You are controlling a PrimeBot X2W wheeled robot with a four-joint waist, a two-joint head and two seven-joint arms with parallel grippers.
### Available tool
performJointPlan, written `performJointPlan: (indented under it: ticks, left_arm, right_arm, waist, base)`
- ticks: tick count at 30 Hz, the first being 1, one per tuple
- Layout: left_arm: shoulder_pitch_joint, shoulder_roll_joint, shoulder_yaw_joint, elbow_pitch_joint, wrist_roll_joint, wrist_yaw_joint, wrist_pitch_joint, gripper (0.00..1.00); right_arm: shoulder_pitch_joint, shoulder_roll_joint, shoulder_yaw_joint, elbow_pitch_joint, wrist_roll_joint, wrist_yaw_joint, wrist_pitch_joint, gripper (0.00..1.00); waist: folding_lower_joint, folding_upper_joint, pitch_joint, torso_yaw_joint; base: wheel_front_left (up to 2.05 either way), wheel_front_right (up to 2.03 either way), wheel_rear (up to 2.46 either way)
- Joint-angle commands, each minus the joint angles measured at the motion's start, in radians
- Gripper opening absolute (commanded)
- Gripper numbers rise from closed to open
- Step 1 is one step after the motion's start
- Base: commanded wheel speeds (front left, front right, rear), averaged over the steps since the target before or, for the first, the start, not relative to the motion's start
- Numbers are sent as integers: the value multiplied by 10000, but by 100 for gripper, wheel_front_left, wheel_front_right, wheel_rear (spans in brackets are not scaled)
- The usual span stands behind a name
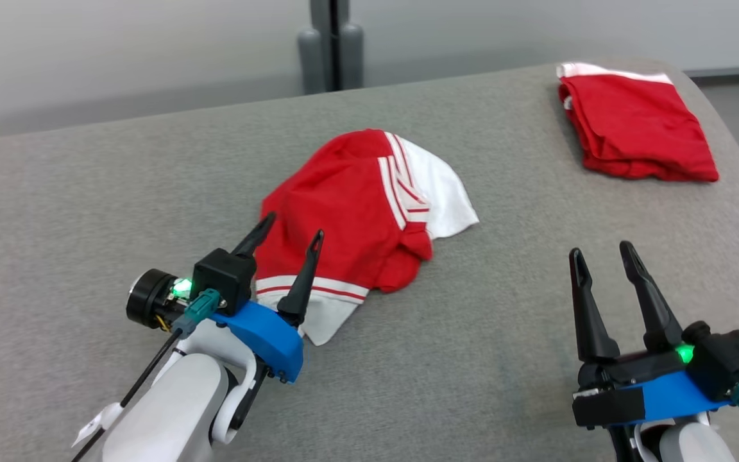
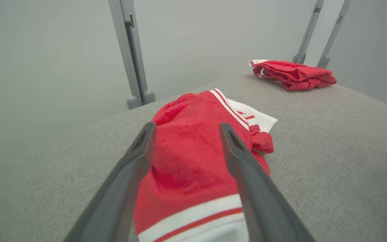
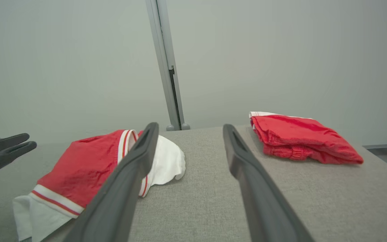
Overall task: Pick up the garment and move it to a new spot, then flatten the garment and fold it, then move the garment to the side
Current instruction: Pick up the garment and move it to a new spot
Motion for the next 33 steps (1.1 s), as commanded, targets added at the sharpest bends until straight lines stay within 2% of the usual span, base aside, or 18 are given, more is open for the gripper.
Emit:
performJointPlan:
  ticks: [1, 7, 18, 22, 27, 33]
  left_arm:
    - [98, -11, 142, -32, -49, 80, -209, 100]
    - [399, 107, 579, -3, 8, 594, -1232, 100]
    - [1533, 330, 1560, -226, -127, 1087, -1852, 100]
    - [2101, 267, 2104, -536, -170, 1087, -1869, 100]
    - [2823, 221, 2676, -1056, 375, 1201, -1872, 100]
    - [3657, -235, 3678, -1602, 943, 1130, -1874, 100]
  right_arm:
    - [138, -12, -31, 43, -95, 2, -45, 100]
    - [321, -11, -189, 151, -251, 2, -43, 100]
    - [736, -14, -558, 380, -414, 2, -44, 100]
    - [889, -12, -689, 464, -446, 2, -44, 100]
    - [1121, -13, -837, 571, -403, 2, -44, 100]
    - [1463, -13, -1006, 676, -338, 2, -44, 100]
  waist:
    - [1, 0, -62, 147]
    - [1, 0, -384, 810]
    - [1, 0, -898, 1697]
    - [1, 0, -1074, 1917]
    - [1, 0, -1243, 2073]
    - [1, 0, -1494, 2119]
  base:
    - [0, 0, 0]
    - [0, 0, 0]
    - [0, 0, 0]
    - [0, 0, 0]
    - [0, 0, 0]
    - [0, 0, 0]
